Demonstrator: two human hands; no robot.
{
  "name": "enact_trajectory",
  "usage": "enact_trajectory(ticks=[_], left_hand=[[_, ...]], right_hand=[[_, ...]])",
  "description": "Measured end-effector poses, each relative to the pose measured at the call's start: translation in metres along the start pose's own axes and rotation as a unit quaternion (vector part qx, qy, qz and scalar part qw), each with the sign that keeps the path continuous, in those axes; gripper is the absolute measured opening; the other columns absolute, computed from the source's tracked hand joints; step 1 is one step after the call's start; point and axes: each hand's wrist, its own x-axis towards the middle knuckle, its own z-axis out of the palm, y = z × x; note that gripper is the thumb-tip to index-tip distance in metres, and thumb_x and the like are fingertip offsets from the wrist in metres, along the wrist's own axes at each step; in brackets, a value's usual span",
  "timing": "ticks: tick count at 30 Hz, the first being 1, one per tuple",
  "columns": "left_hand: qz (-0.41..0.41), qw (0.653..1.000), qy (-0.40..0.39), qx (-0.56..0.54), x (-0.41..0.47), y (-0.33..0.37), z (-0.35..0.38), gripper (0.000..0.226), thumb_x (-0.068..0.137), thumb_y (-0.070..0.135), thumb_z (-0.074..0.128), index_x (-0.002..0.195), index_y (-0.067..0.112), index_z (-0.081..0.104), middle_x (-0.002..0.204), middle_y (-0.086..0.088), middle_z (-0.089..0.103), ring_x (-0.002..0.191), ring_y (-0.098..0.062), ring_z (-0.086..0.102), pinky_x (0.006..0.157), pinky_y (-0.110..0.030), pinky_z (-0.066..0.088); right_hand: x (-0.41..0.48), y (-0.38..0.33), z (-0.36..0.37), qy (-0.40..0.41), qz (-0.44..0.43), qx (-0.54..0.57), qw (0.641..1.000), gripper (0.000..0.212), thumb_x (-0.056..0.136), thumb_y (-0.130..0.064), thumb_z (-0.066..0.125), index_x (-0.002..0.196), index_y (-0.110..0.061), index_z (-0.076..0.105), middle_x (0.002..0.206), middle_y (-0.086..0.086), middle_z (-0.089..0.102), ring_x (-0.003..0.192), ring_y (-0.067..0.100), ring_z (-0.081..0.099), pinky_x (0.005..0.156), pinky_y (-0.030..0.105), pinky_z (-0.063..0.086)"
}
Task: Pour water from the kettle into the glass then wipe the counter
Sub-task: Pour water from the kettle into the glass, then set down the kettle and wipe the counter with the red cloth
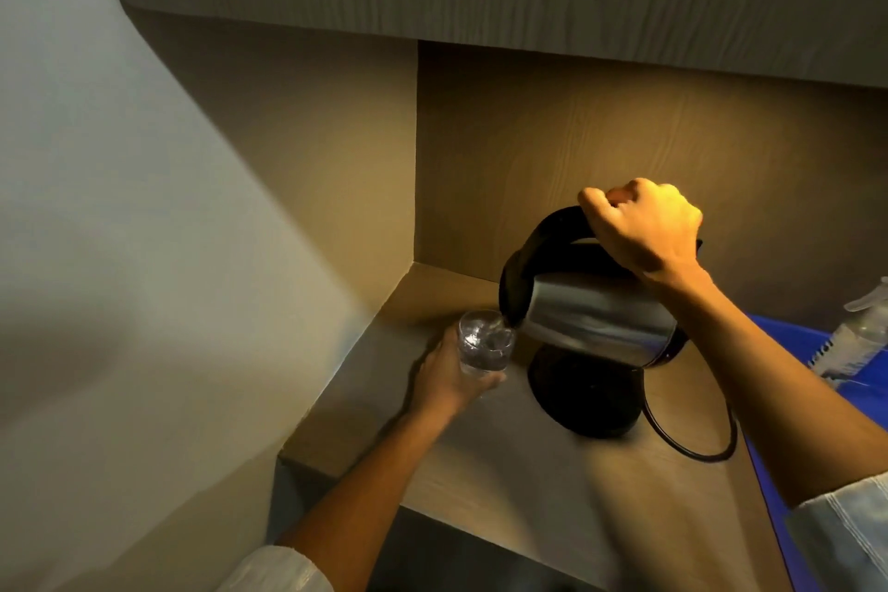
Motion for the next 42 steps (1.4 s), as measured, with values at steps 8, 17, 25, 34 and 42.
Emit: enact_trajectory(ticks=[8,17,25,34,42], left_hand=[[-0.001,1.000,-0.004,-0.014,0.000,-0.002,0.001,0.101,0.059,0.046,0.090,0.144,0.025,0.040,0.136,-0.001,0.061,0.124,-0.021,0.057,0.101,-0.040,0.050],[-0.008,1.000,0.008,-0.007,0.003,-0.008,0.006,0.104,0.055,0.051,0.088,0.143,0.024,0.041,0.135,-0.003,0.061,0.122,-0.020,0.058,0.102,-0.040,0.050],[-0.002,1.000,0.011,-0.028,0.003,-0.010,0.009,0.101,0.057,0.045,0.089,0.143,0.025,0.040,0.134,-0.003,0.060,0.120,-0.021,0.058,0.100,-0.040,0.051],[0.007,0.999,-0.004,-0.048,0.003,-0.012,0.009,0.100,0.061,0.038,0.090,0.145,0.024,0.037,0.136,-0.003,0.058,0.121,-0.020,0.057,0.102,-0.041,0.051],[0.001,1.000,0.000,-0.025,0.003,-0.010,0.010,0.099,0.063,0.040,0.088,0.146,0.023,0.037,0.139,-0.004,0.056,0.125,-0.023,0.054,0.099,-0.032,0.048]], right_hand=[[-0.022,0.083,0.003,0.056,0.320,0.147,0.934,0.055,0.071,-0.057,0.040,0.054,-0.007,0.056,0.055,0.008,0.053,0.055,0.030,0.047,0.056,0.038,0.034],[-0.087,0.148,0.032,0.137,0.479,0.464,0.732,0.028,0.063,-0.050,0.052,0.052,-0.024,0.051,0.049,-0.007,0.044,0.043,0.010,0.040,0.042,0.024,0.028],[-0.112,0.140,0.055,0.206,0.464,0.499,0.702,0.027,0.084,-0.043,0.048,0.064,-0.027,0.054,0.061,-0.006,0.045,0.053,0.008,0.044,0.049,0.025,0.032],[-0.124,0.140,0.057,0.176,0.450,0.486,0.728,0.024,0.078,-0.044,0.047,0.071,-0.022,0.054,0.064,-0.001,0.045,0.052,0.010,0.046,0.045,0.021,0.033],[-0.117,0.130,0.057,0.248,0.469,0.419,0.737,0.031,0.088,-0.047,0.037,0.070,-0.023,0.044,0.067,0.000,0.040,0.065,0.015,0.043,0.064,0.035,0.035]])
